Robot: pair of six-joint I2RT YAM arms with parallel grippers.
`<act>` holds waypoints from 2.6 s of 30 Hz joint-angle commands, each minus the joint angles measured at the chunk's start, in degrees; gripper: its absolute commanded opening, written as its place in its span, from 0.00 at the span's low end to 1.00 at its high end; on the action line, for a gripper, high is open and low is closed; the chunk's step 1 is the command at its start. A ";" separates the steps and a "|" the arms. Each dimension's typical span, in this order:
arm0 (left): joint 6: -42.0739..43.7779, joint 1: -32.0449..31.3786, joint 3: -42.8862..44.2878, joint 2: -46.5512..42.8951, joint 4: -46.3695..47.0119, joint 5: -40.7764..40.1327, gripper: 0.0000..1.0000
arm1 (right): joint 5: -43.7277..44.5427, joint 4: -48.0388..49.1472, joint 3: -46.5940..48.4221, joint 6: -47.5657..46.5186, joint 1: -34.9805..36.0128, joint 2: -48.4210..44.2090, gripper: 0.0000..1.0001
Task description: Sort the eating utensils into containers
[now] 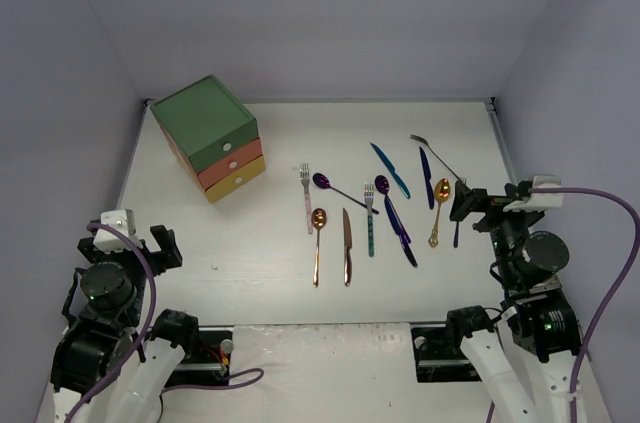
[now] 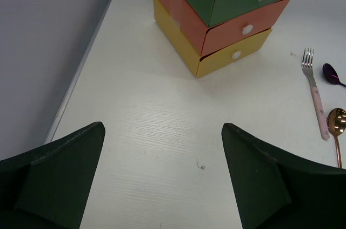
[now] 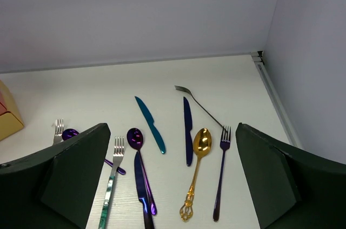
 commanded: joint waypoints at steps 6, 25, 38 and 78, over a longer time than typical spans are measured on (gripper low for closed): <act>-0.69 -0.22 0.35 1.45 2.91 -0.55 0.87 | -3.64 4.82 1.74 2.09 0.38 4.60 1.00; -5.87 -0.22 -3.36 4.46 8.58 3.97 0.87 | -20.17 16.59 3.79 18.94 6.03 29.37 0.99; -4.86 0.78 -4.46 8.23 9.96 3.79 0.87 | -12.16 38.19 5.56 22.41 28.06 54.24 0.85; -6.41 2.24 -4.04 10.92 8.68 2.88 0.87 | -13.11 66.33 37.98 43.55 38.31 110.84 0.60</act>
